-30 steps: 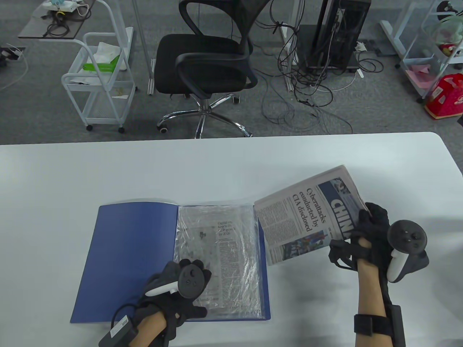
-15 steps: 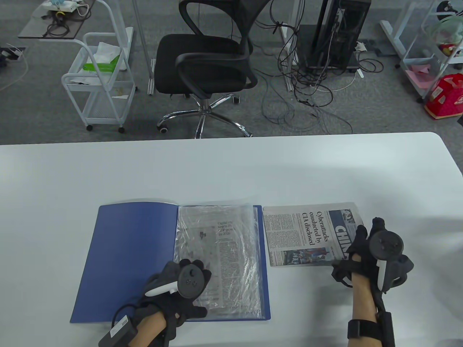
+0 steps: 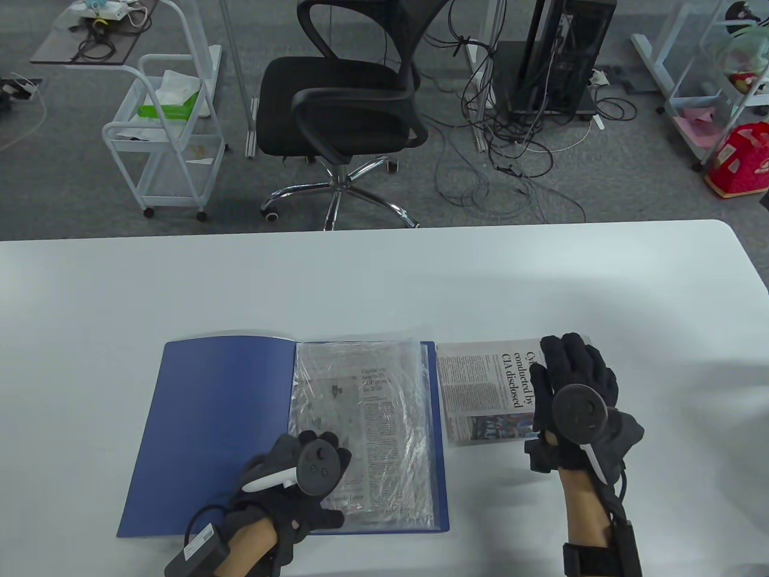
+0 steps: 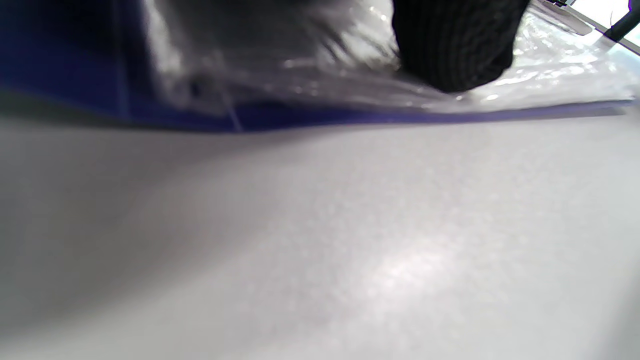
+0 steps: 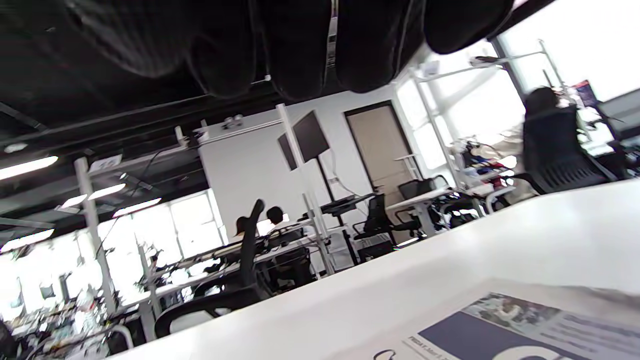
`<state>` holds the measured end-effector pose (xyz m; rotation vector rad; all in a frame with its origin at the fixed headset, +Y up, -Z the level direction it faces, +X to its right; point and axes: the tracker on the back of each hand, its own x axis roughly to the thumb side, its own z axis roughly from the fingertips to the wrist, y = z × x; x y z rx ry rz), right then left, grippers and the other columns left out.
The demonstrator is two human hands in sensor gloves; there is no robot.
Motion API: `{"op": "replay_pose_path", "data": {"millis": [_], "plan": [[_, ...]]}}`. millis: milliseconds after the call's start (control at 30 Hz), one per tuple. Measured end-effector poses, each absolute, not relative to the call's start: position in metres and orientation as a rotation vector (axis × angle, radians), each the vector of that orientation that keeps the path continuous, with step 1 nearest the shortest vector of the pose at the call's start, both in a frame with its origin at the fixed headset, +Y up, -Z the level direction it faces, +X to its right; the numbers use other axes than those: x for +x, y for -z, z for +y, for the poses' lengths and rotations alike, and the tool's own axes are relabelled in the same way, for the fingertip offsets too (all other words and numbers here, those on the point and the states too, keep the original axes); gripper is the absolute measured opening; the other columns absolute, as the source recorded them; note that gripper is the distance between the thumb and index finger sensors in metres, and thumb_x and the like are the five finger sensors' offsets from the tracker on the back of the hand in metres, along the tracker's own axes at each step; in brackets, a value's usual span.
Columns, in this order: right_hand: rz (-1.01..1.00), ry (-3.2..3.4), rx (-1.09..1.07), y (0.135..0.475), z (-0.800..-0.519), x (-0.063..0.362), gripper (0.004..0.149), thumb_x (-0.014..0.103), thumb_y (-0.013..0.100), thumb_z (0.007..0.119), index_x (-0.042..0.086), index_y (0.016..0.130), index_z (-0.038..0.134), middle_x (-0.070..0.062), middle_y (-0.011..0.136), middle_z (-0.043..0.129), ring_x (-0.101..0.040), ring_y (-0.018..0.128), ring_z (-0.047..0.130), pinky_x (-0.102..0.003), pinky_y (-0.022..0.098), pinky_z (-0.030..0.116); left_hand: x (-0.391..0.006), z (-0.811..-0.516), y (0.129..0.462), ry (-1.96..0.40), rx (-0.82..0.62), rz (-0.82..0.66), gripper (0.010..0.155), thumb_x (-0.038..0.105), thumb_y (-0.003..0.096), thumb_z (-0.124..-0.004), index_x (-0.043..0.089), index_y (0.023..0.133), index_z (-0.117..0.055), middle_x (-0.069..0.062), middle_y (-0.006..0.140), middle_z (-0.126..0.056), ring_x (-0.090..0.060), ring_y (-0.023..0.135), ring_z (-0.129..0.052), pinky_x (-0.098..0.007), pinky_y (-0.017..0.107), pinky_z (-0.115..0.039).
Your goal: Pull newspapers from file folder
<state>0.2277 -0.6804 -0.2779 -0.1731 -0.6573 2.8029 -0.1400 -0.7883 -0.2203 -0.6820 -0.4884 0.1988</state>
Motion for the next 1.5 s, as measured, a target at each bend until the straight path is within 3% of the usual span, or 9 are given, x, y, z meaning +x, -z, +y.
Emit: {"op": "replay_pose_path", "data": {"millis": [467, 567, 667, 767, 967, 1033, 1167, 1333, 1500], "plan": [[-0.540, -3.001, -0.070, 0.284, -0.700, 0.201, 0.055, 0.051, 0.040, 0.071, 0.039, 0.094, 0.070, 0.001, 0.110, 0.067, -0.037, 0.104, 0.068, -0.065, 0.071, 0.054, -0.121, -0.769, 0.228, -0.060, -0.742, -0.408, 0.087, 0.051, 0.0473, -0.073, 0.016, 0.111, -0.026, -0.017, 0.114, -0.008, -0.055, 0.103, -0.015, -0.069, 0.069, -0.030], [-0.521, -2.982, -0.077, 0.284, -0.701, 0.201, 0.055, 0.051, 0.040, 0.071, 0.038, 0.094, 0.070, 0.000, 0.110, 0.068, -0.037, 0.104, 0.069, -0.065, 0.071, 0.054, -0.101, -0.743, 0.236, -0.108, -0.561, -0.371, 0.079, 0.050, 0.0485, -0.071, 0.009, 0.112, -0.049, -0.026, 0.117, -0.041, -0.058, 0.105, -0.048, -0.068, 0.068, -0.049], [-0.515, -2.970, -0.079, 0.285, -0.701, 0.202, 0.055, 0.051, 0.040, 0.071, 0.038, 0.094, 0.070, -0.001, 0.109, 0.068, -0.037, 0.103, 0.069, -0.065, 0.071, 0.054, -0.080, -0.727, 0.240, -0.190, -0.354, -0.371, 0.076, 0.050, 0.0484, -0.071, 0.009, 0.111, -0.057, -0.026, 0.116, -0.054, -0.058, 0.102, -0.064, -0.067, 0.066, -0.059], [-0.506, -2.961, -0.082, 0.286, -0.702, 0.201, 0.055, 0.051, 0.040, 0.071, 0.038, 0.094, 0.070, 0.000, 0.109, 0.068, -0.037, 0.103, 0.069, -0.065, 0.071, 0.054, -0.055, -0.734, 0.244, -0.195, -0.296, -0.317, 0.080, 0.052, 0.0482, -0.070, 0.010, 0.113, -0.049, -0.026, 0.118, -0.046, -0.059, 0.103, -0.056, -0.068, 0.067, -0.056], [-0.502, -2.947, -0.079, 0.287, -0.702, 0.201, 0.056, 0.052, 0.040, 0.071, 0.038, 0.094, 0.070, -0.001, 0.110, 0.068, -0.037, 0.103, 0.069, -0.065, 0.071, 0.054, -0.042, -0.787, 0.250, -0.217, -0.573, -0.142, 0.097, 0.060, 0.0466, -0.065, 0.005, 0.109, -0.016, -0.028, 0.110, -0.006, -0.060, 0.099, -0.015, -0.070, 0.066, -0.030], [-0.504, -2.939, -0.082, 0.287, -0.702, 0.201, 0.056, 0.052, 0.040, 0.071, 0.038, 0.094, 0.069, 0.000, 0.110, 0.067, -0.037, 0.103, 0.069, -0.065, 0.071, 0.054, -0.042, -0.788, 0.249, -0.223, -0.524, -0.121, 0.092, 0.058, 0.0464, -0.064, 0.010, 0.108, -0.016, -0.020, 0.111, -0.004, -0.055, 0.099, -0.011, -0.067, 0.066, -0.026], [-0.495, -2.937, -0.085, 0.287, -0.703, 0.200, 0.056, 0.052, 0.040, 0.071, 0.038, 0.094, 0.069, -0.001, 0.110, 0.067, -0.037, 0.103, 0.070, -0.065, 0.071, 0.055, -0.047, -0.779, 0.251, -0.228, -0.411, -0.082, 0.064, 0.039, 0.0520, -0.066, 0.018, 0.108, -0.042, -0.012, 0.114, -0.030, -0.049, 0.102, -0.034, -0.063, 0.067, -0.043], [-0.489, -2.923, -0.107, 0.288, -0.703, 0.205, 0.056, 0.052, 0.040, 0.071, 0.038, 0.094, 0.070, -0.001, 0.109, 0.068, -0.037, 0.103, 0.071, -0.064, 0.071, 0.055, -0.083, -0.741, 0.254, -0.507, -0.302, -0.041, 0.063, 0.038, 0.0512, -0.068, 0.012, 0.108, -0.061, -0.021, 0.114, -0.054, -0.052, 0.100, -0.067, -0.062, 0.064, -0.065], [-0.493, -2.905, -0.119, 0.288, -0.702, 0.209, 0.055, 0.052, 0.040, 0.071, 0.037, 0.094, 0.070, -0.001, 0.108, 0.069, -0.037, 0.101, 0.072, -0.064, 0.071, 0.056, -0.159, -0.708, 0.244, -0.796, -0.175, 0.077, 0.064, 0.039, 0.0512, -0.067, 0.011, 0.109, -0.063, -0.022, 0.115, -0.055, -0.054, 0.101, -0.064, -0.064, 0.065, -0.061]]}}
